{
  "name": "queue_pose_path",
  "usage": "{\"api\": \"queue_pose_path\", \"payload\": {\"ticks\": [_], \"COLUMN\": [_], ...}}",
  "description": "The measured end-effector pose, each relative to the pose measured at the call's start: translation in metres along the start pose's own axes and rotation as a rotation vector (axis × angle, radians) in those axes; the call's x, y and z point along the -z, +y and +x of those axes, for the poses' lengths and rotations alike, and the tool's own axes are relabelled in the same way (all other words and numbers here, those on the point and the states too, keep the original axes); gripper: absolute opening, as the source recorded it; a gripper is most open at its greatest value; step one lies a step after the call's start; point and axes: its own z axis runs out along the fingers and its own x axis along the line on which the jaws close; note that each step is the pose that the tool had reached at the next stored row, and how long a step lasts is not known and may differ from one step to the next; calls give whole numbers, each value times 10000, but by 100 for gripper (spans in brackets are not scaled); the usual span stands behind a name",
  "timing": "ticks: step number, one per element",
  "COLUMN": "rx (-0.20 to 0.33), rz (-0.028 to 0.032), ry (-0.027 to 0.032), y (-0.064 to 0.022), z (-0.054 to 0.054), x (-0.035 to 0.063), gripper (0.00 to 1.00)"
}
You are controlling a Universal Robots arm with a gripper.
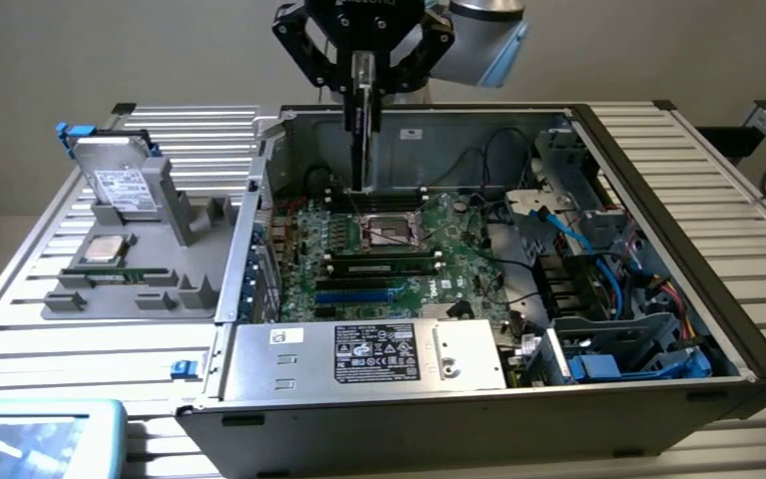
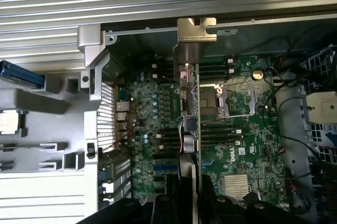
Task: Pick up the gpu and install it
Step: 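Pick up the gpu and move the gpu toward the slot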
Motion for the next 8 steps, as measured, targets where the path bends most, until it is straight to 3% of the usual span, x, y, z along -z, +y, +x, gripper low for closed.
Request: {"api": "queue_pose_path", "payload": {"ticks": [8], "rx": [4], "rz": [0], "ry": [1], "y": [20], "z": [-361], "x": [-3], "gripper": [28]}}
